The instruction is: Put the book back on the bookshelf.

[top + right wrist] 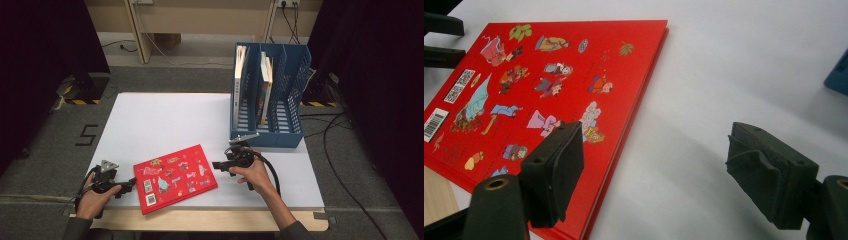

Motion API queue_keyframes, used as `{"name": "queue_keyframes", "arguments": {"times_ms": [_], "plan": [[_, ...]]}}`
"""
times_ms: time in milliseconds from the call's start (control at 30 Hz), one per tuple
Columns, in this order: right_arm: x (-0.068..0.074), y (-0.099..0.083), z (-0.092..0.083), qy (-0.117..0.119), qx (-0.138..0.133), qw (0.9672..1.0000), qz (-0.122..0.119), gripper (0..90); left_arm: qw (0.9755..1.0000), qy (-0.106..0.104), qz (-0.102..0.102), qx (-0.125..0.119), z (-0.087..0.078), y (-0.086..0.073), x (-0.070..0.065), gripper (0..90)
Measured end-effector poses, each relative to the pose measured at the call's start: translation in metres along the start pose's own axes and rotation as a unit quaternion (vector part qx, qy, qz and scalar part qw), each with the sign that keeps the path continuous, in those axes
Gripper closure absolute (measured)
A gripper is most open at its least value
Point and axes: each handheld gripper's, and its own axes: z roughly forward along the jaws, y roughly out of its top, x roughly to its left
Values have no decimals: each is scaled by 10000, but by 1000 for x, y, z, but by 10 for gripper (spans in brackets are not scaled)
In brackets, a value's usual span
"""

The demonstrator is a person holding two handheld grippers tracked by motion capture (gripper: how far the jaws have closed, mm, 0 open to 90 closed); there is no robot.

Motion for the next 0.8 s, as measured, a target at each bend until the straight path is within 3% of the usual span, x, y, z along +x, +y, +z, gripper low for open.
{"name": "queue_keyframes", "arguments": {"times_ms": [333,800], "plan": [[2,-2,8,108,73,9999,-13,240,9998,-133,152,-36,0,2,-8,291],[0,-3,14,159,119,9998,30,242,9972,-534,528,-9,4,6,-29,261]]}}
